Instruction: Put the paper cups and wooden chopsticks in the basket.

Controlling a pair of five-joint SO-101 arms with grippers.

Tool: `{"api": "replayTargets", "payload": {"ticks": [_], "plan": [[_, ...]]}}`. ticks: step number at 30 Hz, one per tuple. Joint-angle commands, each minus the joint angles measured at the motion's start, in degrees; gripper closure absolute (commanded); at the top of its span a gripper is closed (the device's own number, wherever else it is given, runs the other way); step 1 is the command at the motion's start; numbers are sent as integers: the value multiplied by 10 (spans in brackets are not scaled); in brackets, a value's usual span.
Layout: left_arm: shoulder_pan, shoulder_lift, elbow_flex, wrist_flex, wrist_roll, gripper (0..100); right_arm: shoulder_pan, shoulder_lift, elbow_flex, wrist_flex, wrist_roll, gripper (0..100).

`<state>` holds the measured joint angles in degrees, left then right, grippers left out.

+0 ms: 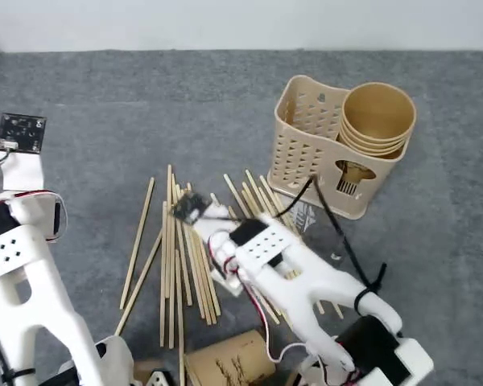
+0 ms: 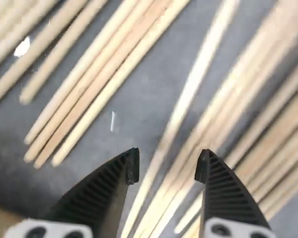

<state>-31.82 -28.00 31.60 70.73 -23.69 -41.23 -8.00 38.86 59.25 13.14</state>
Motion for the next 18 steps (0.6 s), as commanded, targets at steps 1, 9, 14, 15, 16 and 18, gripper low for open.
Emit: {"api": "replayTargets", "payload": {"ticks": [1, 9, 14, 15, 16, 18], "plan": [[2, -18, -6, -14, -5, 984, 29, -7, -63, -9, 4, 786], [4, -22, -10, 8, -14, 982, 41, -9, -134, 116, 3, 786], [29, -23, -18, 64, -91, 953, 61, -9, -232, 251, 3, 786], [38, -23, -18, 72, -100, 953, 72, -9, -253, 270, 3, 786], [47, -23, -18, 79, -110, 953, 86, -9, -275, 289, 3, 786], [62, -23, -18, 98, -134, 953, 117, -9, -320, 320, 3, 786]]}}
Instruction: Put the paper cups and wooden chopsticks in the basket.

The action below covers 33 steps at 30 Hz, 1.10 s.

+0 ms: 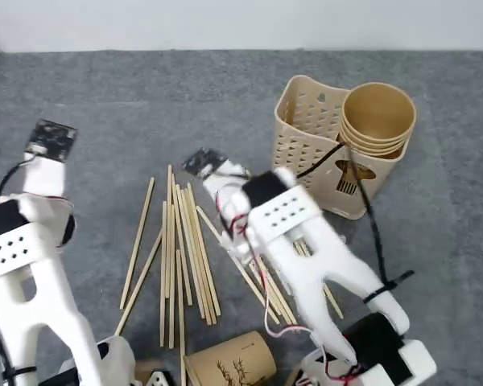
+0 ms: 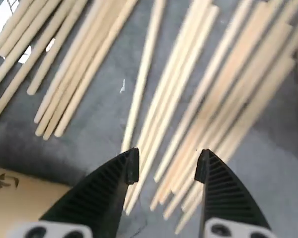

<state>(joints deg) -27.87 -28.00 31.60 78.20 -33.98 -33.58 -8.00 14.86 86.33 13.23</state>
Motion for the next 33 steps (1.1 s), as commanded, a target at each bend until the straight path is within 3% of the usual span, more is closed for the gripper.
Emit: {"api": "replayTargets", "payload": {"ticks": [1, 7, 13, 18, 28, 33], "plan": [[33, -23, -18, 36, -44, 953, 58, -9, -101, 65, 2, 786], [113, -23, -17, 132, -130, 952, 148, -9, -199, 150, 2, 786], [207, -23, -15, 222, -182, 952, 228, -10, -225, 161, 2, 786], [260, -71, 34, 223, -188, 952, 275, -23, -224, 161, 2, 784], [360, -365, 200, 221, -184, 941, 304, -60, -222, 161, 2, 784], [376, -375, 207, 210, -184, 938, 301, -60, -222, 161, 2, 783]]}}
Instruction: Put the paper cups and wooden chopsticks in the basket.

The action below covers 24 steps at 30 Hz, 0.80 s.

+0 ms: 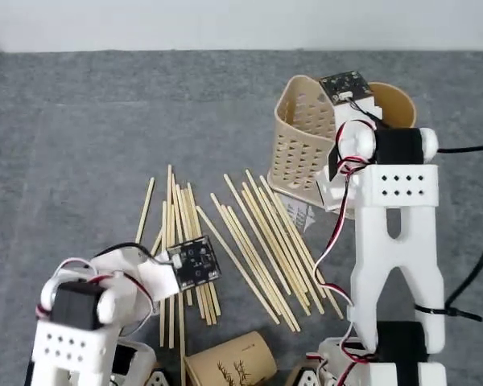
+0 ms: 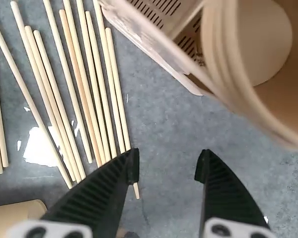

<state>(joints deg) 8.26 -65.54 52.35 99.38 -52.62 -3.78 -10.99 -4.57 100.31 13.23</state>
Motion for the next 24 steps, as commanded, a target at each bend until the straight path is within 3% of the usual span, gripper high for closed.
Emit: {"api": "replayTargets", "payload": {"ticks": [1, 8, 15, 24], "plan": [[31, 9, 0, -2, 3, 938, 2, -30, -28, 22, 2, 783], [167, 49, -19, 12, 6, 937, 7, -30, -28, 22, 2, 783], [293, 54, -85, 13, 109, 942, 37, -30, -29, 12, 2, 783], [404, 54, -68, 13, 114, 963, 62, -30, -28, 5, 3, 783]]}}
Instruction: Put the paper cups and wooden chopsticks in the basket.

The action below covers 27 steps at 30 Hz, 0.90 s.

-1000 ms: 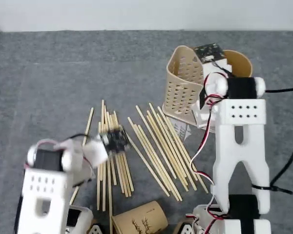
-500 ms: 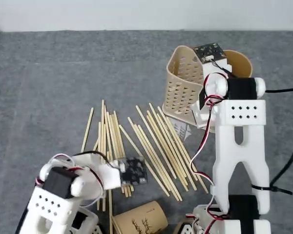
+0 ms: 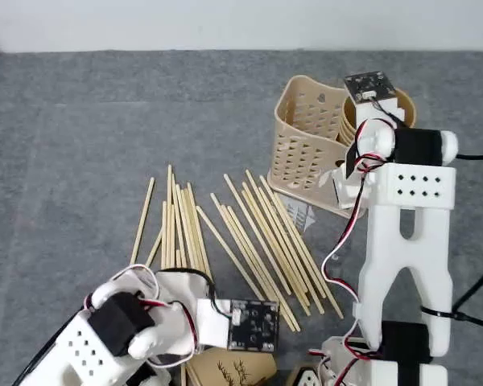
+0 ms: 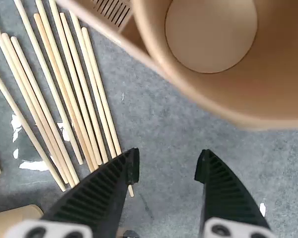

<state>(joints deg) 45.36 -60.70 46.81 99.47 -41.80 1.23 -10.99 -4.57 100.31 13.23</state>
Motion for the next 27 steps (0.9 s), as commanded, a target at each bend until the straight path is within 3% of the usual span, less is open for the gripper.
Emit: {"api": "replayTargets", "payload": {"ticks": [1, 6, 9, 19, 27], "plan": [[47, 5, -2, 11, 6, 963, 13, -30, -28, 5, 3, 783], [142, 5, 44, 3, 6, 963, 14, -30, -28, 5, 3, 783], [163, 5, 46, -10, 6, 963, 14, -30, -28, 4, 3, 783], [170, 6, 122, -108, 6, 963, 14, -30, -31, 4, 2, 783], [170, 6, 154, -120, 6, 963, 10, -30, -31, 4, 0, 783]]}}
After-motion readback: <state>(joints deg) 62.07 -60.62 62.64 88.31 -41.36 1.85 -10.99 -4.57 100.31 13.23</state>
